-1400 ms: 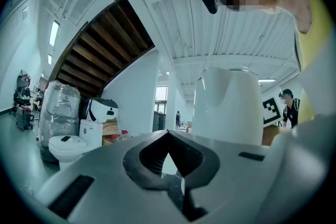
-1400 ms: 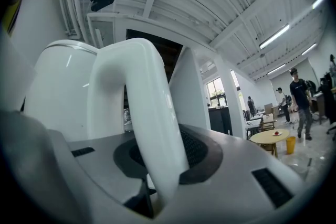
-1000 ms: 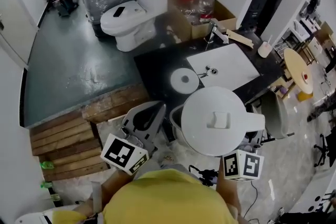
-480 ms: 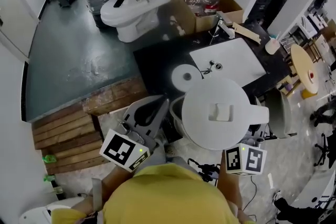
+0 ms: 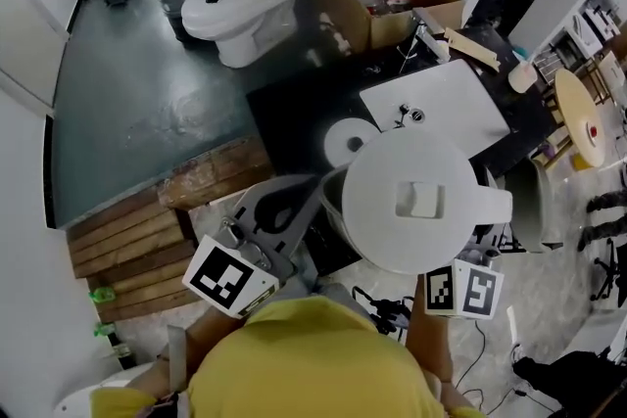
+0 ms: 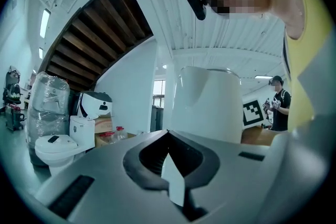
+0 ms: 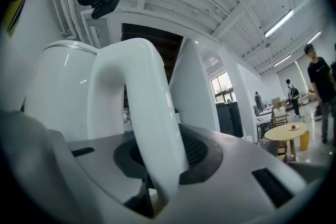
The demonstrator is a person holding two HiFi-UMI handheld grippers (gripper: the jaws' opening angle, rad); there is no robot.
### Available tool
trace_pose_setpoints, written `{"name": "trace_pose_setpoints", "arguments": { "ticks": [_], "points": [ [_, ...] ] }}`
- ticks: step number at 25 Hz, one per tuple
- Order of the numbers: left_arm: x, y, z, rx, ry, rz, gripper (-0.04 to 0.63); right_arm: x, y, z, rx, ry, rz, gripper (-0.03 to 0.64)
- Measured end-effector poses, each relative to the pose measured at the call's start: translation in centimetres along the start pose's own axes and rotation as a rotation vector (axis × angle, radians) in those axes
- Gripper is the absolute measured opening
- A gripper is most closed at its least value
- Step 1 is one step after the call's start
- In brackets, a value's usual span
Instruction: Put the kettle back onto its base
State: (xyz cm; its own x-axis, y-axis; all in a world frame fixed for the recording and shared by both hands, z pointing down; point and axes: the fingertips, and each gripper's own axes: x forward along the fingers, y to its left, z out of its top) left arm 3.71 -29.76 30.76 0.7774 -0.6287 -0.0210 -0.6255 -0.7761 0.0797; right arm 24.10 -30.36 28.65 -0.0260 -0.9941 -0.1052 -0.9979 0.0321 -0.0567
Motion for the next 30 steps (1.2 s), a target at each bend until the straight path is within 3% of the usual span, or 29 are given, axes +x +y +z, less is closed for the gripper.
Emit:
{"name": "trace_pose_setpoints", "arguments": {
  "ticks": [14,30],
  "points": [
    [4.1,2.4,-0.2,-0.025,0.011,-0.047,0.005,4.4,-1.2,-2.3,0.003,0.025,-0.036,0.091],
    [6.7,7.5,-2.2,-0.005,0.057,0.022,0.005,9.3,-1.7,-4.1,0.014,0.007,-0.042,0.091]
  ]
}}
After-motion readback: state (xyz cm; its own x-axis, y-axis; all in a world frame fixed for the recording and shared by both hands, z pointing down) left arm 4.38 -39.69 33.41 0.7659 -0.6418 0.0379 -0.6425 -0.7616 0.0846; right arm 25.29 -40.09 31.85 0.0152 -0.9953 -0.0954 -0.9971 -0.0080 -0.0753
